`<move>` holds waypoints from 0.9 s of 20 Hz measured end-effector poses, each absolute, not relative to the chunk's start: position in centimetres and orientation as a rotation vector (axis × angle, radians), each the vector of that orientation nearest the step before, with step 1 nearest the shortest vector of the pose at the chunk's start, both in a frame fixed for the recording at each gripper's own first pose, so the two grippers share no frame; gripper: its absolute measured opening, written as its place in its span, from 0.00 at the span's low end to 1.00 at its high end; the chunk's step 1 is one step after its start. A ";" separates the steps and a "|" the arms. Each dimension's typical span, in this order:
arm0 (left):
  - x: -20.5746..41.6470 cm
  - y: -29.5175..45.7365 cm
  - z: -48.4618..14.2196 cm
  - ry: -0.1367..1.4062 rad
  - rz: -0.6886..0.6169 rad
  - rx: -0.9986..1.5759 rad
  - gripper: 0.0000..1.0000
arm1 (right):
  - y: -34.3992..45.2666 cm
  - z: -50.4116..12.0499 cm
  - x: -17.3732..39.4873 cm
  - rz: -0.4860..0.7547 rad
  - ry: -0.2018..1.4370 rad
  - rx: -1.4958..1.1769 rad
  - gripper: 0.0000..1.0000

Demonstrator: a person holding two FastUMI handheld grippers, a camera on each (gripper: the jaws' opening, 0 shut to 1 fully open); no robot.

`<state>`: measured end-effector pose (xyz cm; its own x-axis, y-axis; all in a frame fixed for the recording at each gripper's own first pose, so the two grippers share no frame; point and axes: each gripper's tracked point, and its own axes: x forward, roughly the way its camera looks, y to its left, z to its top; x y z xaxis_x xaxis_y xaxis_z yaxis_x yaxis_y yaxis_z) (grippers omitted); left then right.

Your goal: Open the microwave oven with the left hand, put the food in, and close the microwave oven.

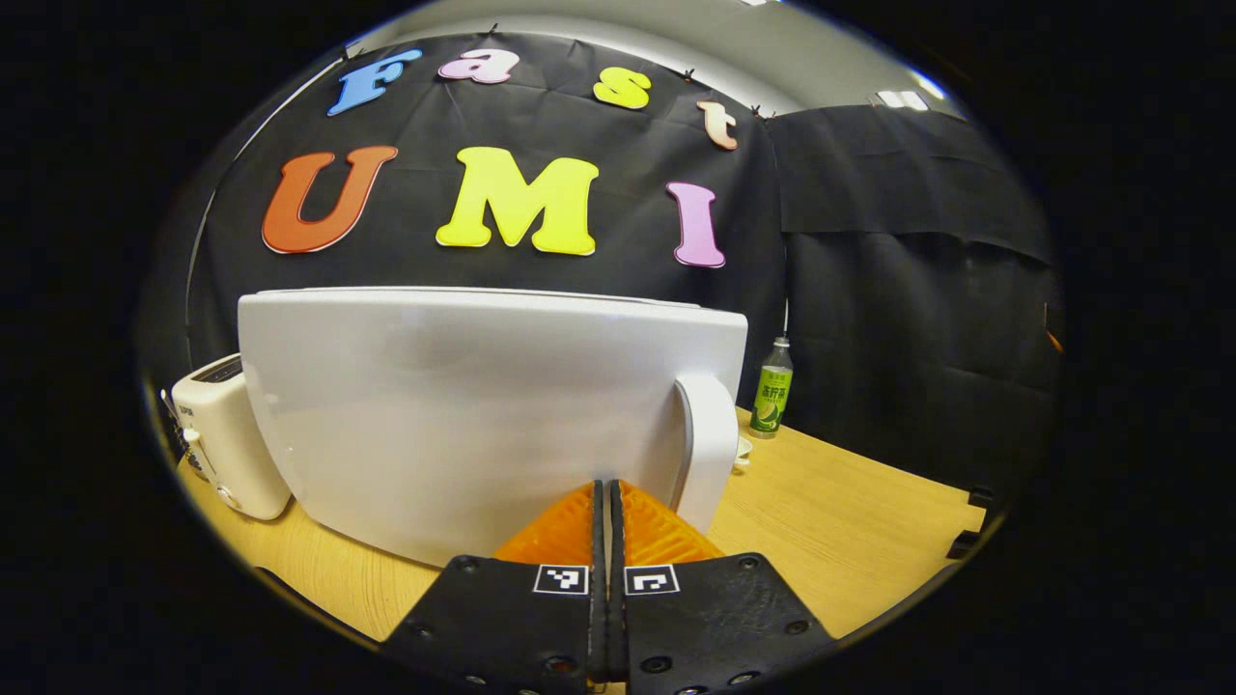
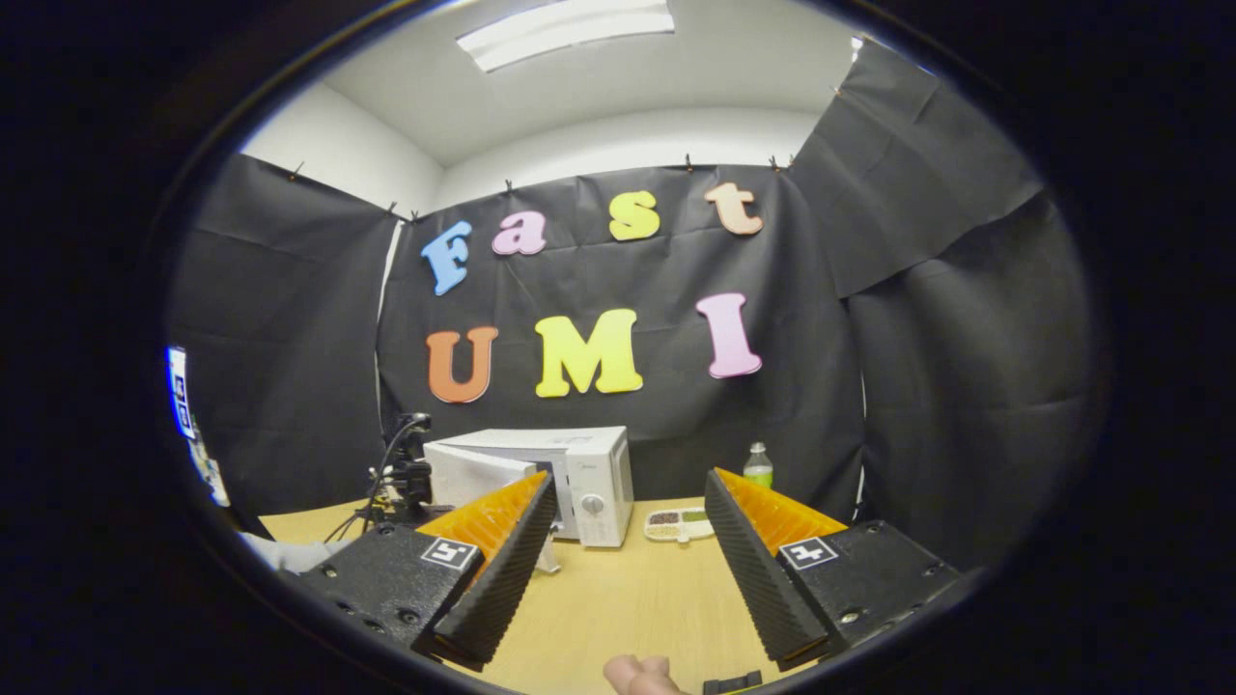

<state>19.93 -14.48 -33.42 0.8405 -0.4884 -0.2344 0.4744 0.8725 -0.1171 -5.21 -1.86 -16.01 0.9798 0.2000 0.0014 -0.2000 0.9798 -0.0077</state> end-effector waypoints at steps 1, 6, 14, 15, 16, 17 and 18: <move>20.8 -14.9 -33.5 0.267 -0.494 -0.058 0.00 | -2.2 -16.3 -4.9 0.199 0.003 -0.004 0.98; 24.9 -15.5 -34.5 0.311 -0.378 -0.047 0.00 | -3.3 -18.4 -3.6 0.187 0.055 0.003 0.99; 27.6 -15.1 -35.2 0.348 -0.252 0.015 0.04 | -4.1 -19.3 -3.7 0.182 0.083 -0.024 0.99; 27.6 -15.1 -35.1 0.337 -0.245 0.024 0.04 | -4.1 -19.4 -3.7 0.180 0.087 -0.027 0.92; 27.6 -15.2 -35.2 0.337 -0.241 0.027 0.04 | -4.2 -19.5 -3.8 0.182 0.091 -0.029 0.99; 27.4 -15.4 -35.5 0.350 -0.239 0.025 0.04 | -4.1 -19.6 -3.8 0.182 0.095 -0.028 0.99; 27.1 -15.4 -35.6 0.359 -0.236 0.018 0.04 | -4.1 -19.7 -3.8 0.181 0.100 -0.027 0.99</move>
<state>27.12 -15.40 -35.59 0.9091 -0.2261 -0.3499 0.2324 0.9723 -0.0244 -3.84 -4.10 -19.71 0.9788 0.1780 -0.1018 -0.1806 0.9834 -0.0174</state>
